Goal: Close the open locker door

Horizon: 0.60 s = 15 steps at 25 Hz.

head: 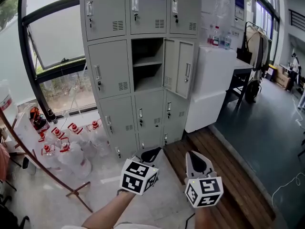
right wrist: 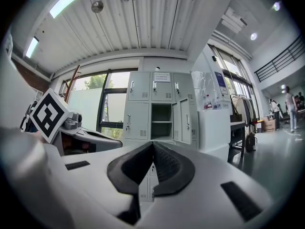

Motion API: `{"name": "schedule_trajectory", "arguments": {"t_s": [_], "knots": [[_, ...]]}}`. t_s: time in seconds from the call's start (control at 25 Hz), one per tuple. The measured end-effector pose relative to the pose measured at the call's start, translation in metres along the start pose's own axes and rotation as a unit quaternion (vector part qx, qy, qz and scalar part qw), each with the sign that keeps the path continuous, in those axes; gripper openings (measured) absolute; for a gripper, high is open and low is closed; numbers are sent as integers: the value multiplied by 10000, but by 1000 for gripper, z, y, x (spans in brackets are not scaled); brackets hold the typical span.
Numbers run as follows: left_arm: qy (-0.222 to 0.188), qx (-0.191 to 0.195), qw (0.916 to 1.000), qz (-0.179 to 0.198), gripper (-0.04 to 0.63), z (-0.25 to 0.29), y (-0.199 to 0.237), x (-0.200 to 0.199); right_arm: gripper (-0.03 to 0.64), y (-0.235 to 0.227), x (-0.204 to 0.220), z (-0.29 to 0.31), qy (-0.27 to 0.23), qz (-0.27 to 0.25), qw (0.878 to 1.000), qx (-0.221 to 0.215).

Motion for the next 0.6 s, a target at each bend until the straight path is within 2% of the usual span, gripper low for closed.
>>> {"name": "schedule_trajectory", "arguments": {"t_s": [0.24, 0.6], "knots": [[69, -128, 9999, 7, 6, 11, -11, -4, 5, -20, 2, -4, 4, 51, 9999, -122], [75, -86, 9999, -6, 6, 35, -10, -5, 5, -40, 10, 7, 95, 79, 9999, -100]]}}
Point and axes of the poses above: the fingertips, and each gripper's own axes: z forward along the fingers, y to its left, x out of its underside, the point moved 4 cm from there along -z, backward along the fingers, and after that the axes turned 6 degrees about z, right-handed, at the moved point
